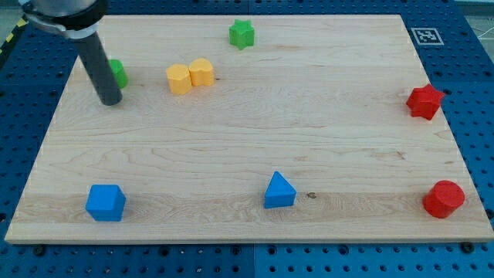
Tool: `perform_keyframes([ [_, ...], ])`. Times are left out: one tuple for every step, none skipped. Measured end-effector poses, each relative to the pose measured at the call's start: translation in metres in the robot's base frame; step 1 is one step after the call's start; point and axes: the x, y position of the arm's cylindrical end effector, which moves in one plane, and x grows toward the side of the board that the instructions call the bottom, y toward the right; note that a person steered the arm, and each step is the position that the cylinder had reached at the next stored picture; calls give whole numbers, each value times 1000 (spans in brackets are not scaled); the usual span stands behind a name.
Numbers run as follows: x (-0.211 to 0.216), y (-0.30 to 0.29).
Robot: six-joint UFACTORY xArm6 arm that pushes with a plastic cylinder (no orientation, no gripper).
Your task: Push the green circle closer to green star
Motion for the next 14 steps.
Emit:
perform_keyframes([
  [-22,-18],
  [-70,-15],
  [-102,-14],
  [-93,-34],
  [-58,-48],
  [-40,-22],
  [-72,17],
  [-109,40],
  [-121,35],
  [-119,-14],
  [-138,-26],
  [-141,40],
  [-141,112],
  [-141,141],
])
